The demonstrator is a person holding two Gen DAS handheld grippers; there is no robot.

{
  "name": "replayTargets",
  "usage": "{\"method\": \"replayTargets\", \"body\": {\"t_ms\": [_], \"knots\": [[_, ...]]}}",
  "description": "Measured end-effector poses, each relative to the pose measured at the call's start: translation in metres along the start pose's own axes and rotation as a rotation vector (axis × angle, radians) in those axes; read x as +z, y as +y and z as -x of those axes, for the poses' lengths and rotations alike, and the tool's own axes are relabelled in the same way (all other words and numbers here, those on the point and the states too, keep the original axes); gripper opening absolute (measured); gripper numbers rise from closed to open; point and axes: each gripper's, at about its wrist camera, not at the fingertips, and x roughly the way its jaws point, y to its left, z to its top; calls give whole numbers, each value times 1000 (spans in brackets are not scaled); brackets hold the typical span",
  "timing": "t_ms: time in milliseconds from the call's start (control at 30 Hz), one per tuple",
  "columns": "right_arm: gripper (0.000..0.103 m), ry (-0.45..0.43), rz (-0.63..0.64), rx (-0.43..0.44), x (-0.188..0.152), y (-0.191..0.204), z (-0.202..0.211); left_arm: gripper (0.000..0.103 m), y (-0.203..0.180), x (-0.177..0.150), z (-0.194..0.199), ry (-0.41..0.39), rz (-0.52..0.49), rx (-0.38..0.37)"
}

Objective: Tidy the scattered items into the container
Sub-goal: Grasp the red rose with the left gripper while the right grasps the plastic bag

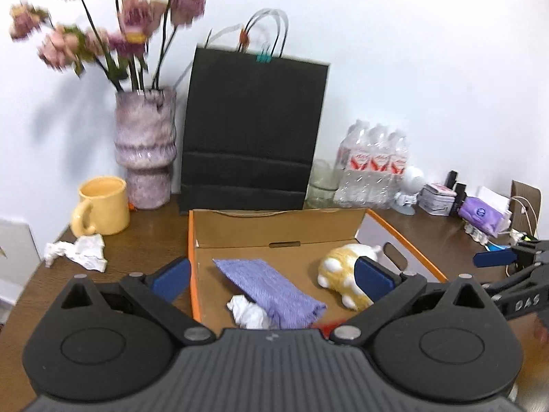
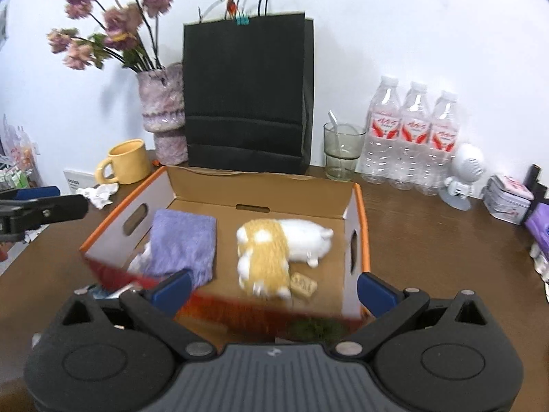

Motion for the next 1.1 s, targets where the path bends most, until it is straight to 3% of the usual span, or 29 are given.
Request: {"method": "replayTargets", "body": {"t_ms": [233, 533, 733, 1100], "knots": [[103, -52, -9, -21, -71, 1, 53, 103, -22, -61, 60, -68, -87, -38], [103, -88, -22, -98, -149, 14, 71, 103, -39, -122, 83, 21, -16, -35], [103, -71, -48, -92, -177, 20, 69, 103, -50, -146, 82, 91, -18, -22], [103, -74, -54, -111, -187, 26, 62, 103, -69, -159, 77, 82, -73, 13]]}}
